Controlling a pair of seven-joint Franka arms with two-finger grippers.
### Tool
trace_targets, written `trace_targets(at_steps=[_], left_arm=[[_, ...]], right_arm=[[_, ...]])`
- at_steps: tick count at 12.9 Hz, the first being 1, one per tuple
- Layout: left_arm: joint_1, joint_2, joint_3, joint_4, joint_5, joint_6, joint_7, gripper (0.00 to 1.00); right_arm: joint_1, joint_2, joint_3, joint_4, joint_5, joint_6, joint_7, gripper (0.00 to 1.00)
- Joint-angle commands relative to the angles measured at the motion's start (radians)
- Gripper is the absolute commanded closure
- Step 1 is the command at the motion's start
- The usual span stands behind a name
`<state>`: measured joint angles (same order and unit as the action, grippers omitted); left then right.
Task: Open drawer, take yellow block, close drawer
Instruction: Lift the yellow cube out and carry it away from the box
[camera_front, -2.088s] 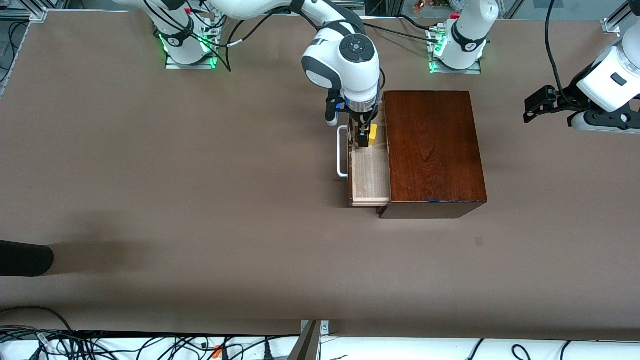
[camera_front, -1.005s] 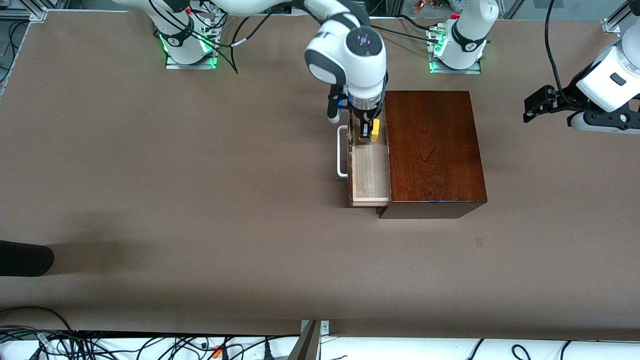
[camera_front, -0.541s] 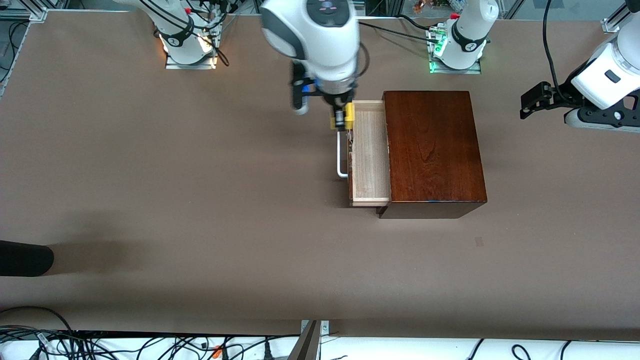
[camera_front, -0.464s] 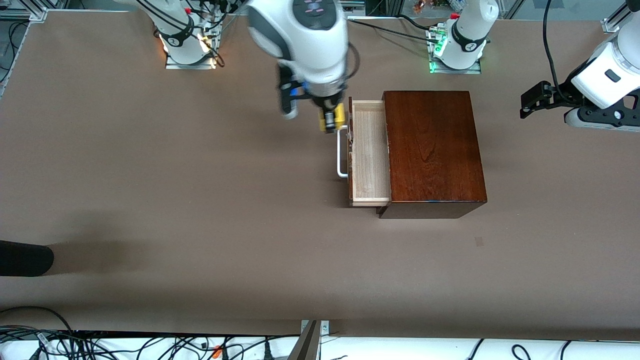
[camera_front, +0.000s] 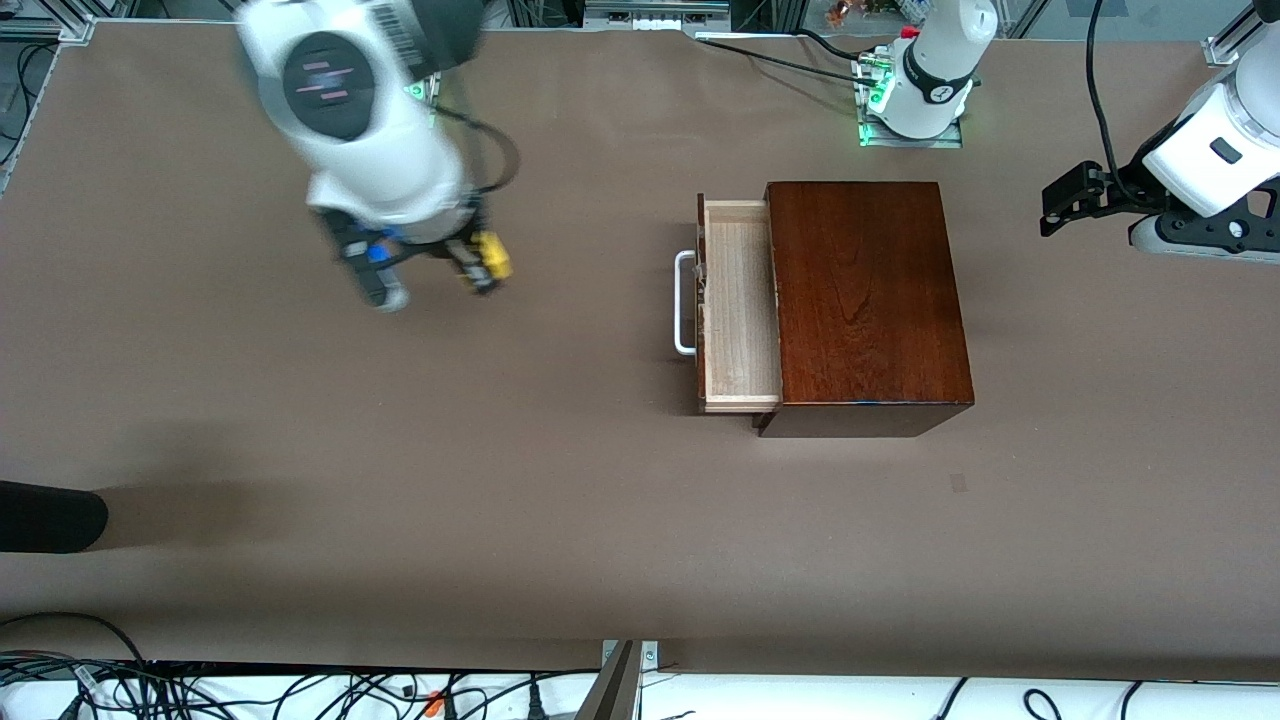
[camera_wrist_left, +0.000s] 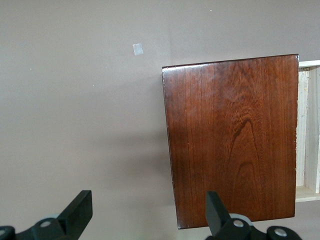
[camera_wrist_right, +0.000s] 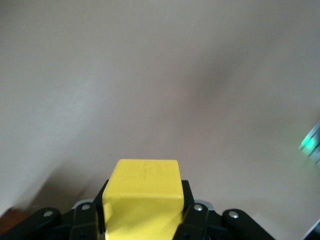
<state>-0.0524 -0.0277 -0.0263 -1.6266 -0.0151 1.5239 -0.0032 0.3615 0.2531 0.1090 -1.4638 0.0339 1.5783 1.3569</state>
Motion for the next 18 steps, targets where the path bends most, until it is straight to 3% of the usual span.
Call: trace_targets(at_steps=[1,3,5,8,12,15,18], left_arm=[[-0.006,0.006,0.006,0.024,-0.005,-0.022,0.02,0.0],[-0.006,0.005,0.005,0.024,-0.005,-0.022,0.019,0.0],[-0.007,0.006,0.005,0.024,-0.005,-0.022,0.019,0.0],[-0.007,0.006,0.005,0.025,-0.005,-0.022,0.019,0.0],[-0.007,0.006,0.005,0.025,-0.005,-0.022,0.02,0.0],[-0.007,0.006,0.005,0.025,-0.005,-0.022,0.02,0.0],[-0.007,0.006,0.005,0.025,-0.005,-0.022,0.02,0.0]], right_arm=[[-0.003,-0.246,-0.151,-0.359,0.043,0.112,-0.378,0.89],[-0.003,-0.325,-0.265,-0.534,0.041,0.205,-0.642,0.89],[-0.003,-0.339,-0.362,-0.663,0.041,0.317,-0.868,0.88],[-0.004,-0.29,-0.434,-0.797,0.041,0.527,-1.147,0.88],[-0.004,-0.123,-0.451,-0.835,0.041,0.705,-1.361,0.88],[-0.004,-0.051,-0.451,-0.929,0.043,0.915,-1.429,0.88],[-0.006,-0.002,-0.45,-0.929,0.05,0.945,-1.484,0.86]])
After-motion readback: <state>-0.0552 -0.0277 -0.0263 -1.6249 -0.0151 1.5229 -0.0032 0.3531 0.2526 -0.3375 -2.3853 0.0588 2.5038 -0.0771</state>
